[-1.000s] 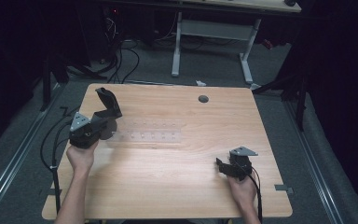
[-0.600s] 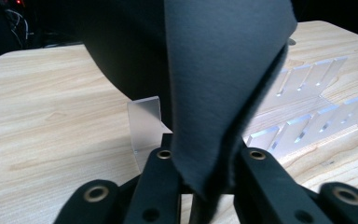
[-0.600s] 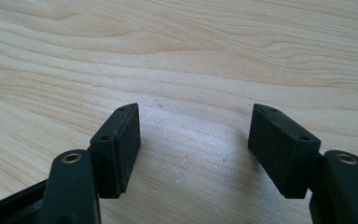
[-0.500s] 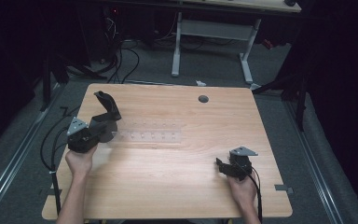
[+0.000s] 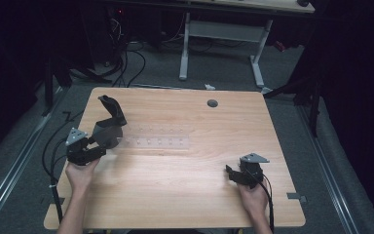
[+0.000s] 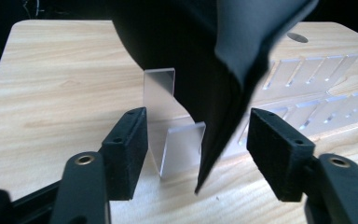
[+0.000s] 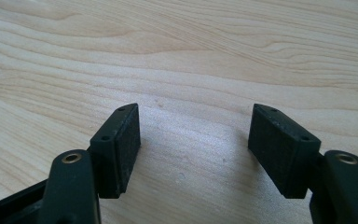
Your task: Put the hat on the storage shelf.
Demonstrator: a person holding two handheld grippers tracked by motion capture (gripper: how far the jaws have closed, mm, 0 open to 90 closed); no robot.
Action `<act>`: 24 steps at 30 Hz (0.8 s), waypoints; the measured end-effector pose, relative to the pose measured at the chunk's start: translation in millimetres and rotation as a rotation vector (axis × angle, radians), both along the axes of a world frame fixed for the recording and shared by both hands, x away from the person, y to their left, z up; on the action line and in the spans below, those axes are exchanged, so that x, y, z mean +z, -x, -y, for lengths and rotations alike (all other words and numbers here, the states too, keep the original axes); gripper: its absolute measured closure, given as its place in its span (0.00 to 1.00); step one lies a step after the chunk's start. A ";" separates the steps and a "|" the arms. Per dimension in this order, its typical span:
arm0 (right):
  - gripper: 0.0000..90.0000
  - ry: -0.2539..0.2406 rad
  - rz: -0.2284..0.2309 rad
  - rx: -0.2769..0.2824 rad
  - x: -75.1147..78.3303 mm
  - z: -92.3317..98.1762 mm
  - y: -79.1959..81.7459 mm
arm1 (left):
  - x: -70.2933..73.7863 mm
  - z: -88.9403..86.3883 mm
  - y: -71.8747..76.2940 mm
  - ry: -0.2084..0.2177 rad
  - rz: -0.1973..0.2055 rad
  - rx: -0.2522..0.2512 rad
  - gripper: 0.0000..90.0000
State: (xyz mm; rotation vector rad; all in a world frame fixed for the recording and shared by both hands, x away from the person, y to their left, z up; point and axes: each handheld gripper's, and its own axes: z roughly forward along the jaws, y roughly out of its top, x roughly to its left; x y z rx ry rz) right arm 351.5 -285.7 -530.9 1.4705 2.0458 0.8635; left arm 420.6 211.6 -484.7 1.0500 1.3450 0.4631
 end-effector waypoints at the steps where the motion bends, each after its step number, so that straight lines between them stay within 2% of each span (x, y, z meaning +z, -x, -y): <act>1: 0.38 0.000 0.000 0.000 0.0 0.0 0.0 | -0.6 0.7 2.8 -0.021 0.001 0.005 0.41; 2: 0.38 0.000 0.000 0.000 0.0 0.0 0.0 | -1.7 1.6 6.6 -0.044 0.010 0.008 0.41; 6: 0.38 0.000 0.000 0.000 0.0 0.0 0.0 | -4.0 1.5 16.5 -0.055 0.015 0.015 0.41; 10: 0.38 0.000 0.000 0.000 0.0 0.0 0.0 | -4.6 -1.1 27.2 -0.035 0.038 0.042 0.41; 13: 0.38 0.000 0.000 0.000 0.0 0.0 0.0 | -4.9 -1.0 34.5 -0.021 0.043 0.043 0.42; 17: 0.38 0.000 0.000 0.000 0.0 0.0 0.0 | -7.5 3.2 42.5 -0.011 0.036 0.033 0.42; 21: 0.38 -0.001 0.000 -0.001 0.0 -0.1 0.0 | -14.1 13.0 51.6 -0.044 0.021 0.009 0.43; 24: 0.38 0.000 0.000 0.000 0.0 0.0 0.0 | -15.7 16.3 56.2 -0.026 0.013 0.001 0.43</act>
